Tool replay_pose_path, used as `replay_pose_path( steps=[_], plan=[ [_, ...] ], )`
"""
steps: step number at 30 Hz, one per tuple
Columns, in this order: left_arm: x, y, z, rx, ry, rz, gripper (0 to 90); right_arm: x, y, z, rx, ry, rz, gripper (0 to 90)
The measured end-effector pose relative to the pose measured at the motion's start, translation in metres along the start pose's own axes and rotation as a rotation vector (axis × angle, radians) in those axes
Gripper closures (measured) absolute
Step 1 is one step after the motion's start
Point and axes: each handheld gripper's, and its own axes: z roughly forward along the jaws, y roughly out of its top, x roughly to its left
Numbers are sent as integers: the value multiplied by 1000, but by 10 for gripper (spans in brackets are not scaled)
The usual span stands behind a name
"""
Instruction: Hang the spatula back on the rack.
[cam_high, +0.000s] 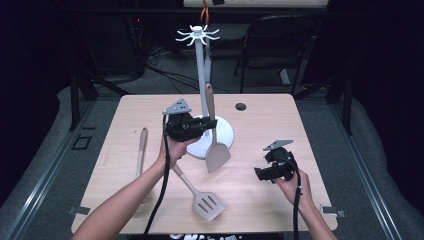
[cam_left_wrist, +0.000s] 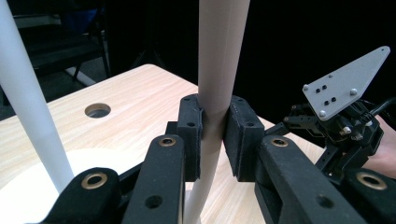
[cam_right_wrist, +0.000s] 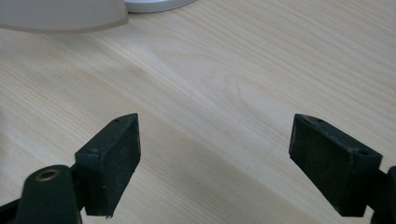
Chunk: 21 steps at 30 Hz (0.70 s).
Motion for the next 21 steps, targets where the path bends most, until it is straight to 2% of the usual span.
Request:
replay_pose_path(
  steps=[3, 6, 11, 19, 21],
  plan=[
    [4, 3, 0, 8, -3, 4, 773, 0, -1, -3, -29, 7, -31, 129],
    [7, 7, 0, 10, -9, 1, 773, 5, 0, -4, -31, 4, -75, 73],
    [13, 16, -1, 8, -20, -3, 773, 11, 2, -1, -4, -5, -125, 57],
    [21, 31, 0, 4, -18, 12, 773, 9, 1, 1, -3, 3, -105, 43],
    [23, 34, 1, 11, -24, 20, 772, 9, 1, 1, 7, 7, -113, 40]
  ],
)
